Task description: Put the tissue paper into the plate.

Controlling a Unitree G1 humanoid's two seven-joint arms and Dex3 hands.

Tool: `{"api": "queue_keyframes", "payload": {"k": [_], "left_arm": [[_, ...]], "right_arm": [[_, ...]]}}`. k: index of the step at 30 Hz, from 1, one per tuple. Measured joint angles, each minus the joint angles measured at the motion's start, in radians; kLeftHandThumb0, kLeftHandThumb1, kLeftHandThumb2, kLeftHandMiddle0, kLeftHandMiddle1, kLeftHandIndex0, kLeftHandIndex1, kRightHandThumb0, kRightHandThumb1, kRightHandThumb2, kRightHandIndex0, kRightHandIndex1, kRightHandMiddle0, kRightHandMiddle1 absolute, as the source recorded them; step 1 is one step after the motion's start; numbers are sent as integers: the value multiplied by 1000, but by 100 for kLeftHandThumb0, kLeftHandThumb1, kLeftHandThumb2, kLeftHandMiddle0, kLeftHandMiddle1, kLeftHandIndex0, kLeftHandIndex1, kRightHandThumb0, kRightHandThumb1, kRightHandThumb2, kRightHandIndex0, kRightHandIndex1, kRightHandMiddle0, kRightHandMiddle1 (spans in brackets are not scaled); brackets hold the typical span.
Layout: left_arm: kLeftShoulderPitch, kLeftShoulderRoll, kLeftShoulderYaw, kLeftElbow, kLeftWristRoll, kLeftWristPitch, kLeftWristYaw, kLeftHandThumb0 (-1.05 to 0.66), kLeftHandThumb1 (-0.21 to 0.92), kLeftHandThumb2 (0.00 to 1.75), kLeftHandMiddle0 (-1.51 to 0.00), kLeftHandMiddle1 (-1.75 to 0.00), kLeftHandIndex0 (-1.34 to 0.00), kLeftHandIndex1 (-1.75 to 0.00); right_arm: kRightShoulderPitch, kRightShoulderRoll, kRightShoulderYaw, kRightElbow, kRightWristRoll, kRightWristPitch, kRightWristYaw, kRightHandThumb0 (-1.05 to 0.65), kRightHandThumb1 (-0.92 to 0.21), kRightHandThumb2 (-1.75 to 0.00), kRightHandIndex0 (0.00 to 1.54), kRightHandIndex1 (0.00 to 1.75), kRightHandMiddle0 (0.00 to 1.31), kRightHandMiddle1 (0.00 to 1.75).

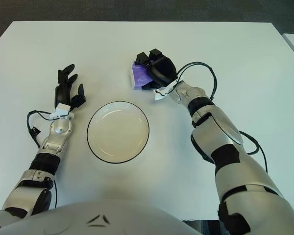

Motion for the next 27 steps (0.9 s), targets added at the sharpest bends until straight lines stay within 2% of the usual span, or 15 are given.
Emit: {"api": "queue_keyframes", "payload": {"k": [9, 17, 27], "left_arm": [[0, 0, 0, 1, 0, 0, 0, -63, 92, 74, -31, -52, 0, -80], [0, 0, 0, 2, -2, 0, 0, -62, 92, 74, -31, -53, 0, -81], [0, 0, 0, 2, -2, -1, 0, -62, 92, 75, -32, -55, 0, -83]], "right_arm": [[32, -16, -13, -54, 3, -46, -24, -43, -47, -112, 104, 175, 50, 175], [56, -20, -59, -107, 8, -108, -27, -45, -42, -118, 112, 175, 53, 175], [56, -38, -142, -149, 38, -146, -26, -45, -40, -121, 115, 175, 55, 175]]}}
